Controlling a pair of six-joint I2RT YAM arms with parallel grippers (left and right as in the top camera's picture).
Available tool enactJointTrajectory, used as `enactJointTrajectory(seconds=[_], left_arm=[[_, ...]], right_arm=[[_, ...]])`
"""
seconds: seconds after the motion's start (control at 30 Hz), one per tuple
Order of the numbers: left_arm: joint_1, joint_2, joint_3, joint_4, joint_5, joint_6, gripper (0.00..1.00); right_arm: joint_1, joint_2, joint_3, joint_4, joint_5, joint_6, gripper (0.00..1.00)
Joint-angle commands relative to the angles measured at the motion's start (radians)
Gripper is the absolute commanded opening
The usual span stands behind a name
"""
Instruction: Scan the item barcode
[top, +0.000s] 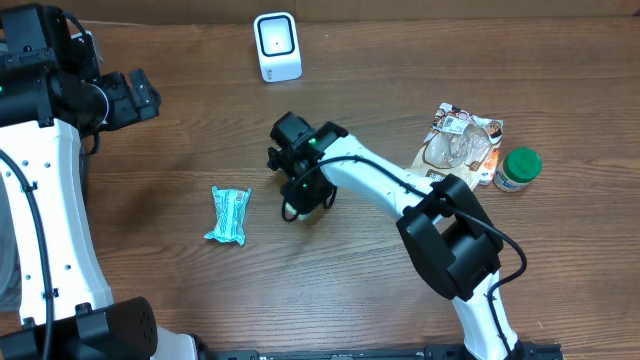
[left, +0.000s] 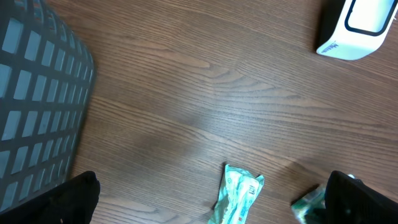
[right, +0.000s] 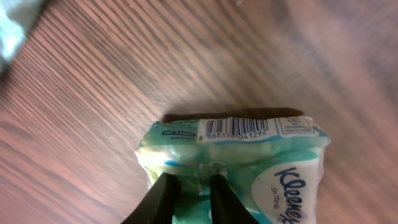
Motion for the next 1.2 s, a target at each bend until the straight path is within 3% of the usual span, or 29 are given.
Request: enactJointTrajectory(seconds=[0.0, 0.13, 0.33, 0.4, 0.53, 0.7, 0.77, 0.83, 1.17], left_arm=[[0.002, -0.007, 0.021, 0.001, -0.006, 0.023, 0.99], [0.002, -0.007, 0.021, 0.001, -0.006, 0.023, 0.99], [0.002, -0.007, 0.021, 0.001, -0.006, 0.023, 1.00], [0.002, -0.007, 0.021, 0.001, -0.006, 0.023, 1.00], [0.002, -0.007, 0.021, 0.001, -0.006, 0.023, 1.00], [0.002, -0.007, 0.021, 0.001, -0.006, 0.023, 1.00], [0.002, -0.007, 0.021, 0.001, -0.006, 0.023, 1.00], [0.002, -0.007, 0.021, 0.001, -0.006, 0.023, 0.99], [0.002, -0.007, 0.021, 0.001, -0.006, 0.023, 1.00]], right_arm=[[-0.043, 0.033, -0.019, 0.002, 0.132, -0.362, 0.20], [-0.043, 0.032, 0.014, 0.001, 0.139, -0.470, 0.20], [-0.043, 0.010, 0.147, -0.087, 0.137, -0.455, 0.23], [-0.043, 0.003, 0.212, -0.114, 0.129, -0.335, 0.25], [-0.043, 0.003, 0.262, -0.085, 0.055, 0.047, 0.04], [-0.038, 0.032, 0.211, 0.053, -0.070, 0.482, 0.04], [-0.033, 0.043, 0.169, 0.105, -0.068, 0.591, 0.04], [-0.027, 0.053, 0.116, 0.145, -0.068, 0.665, 0.04], [-0.027, 0.055, 0.077, 0.024, 0.057, 0.664, 0.04]])
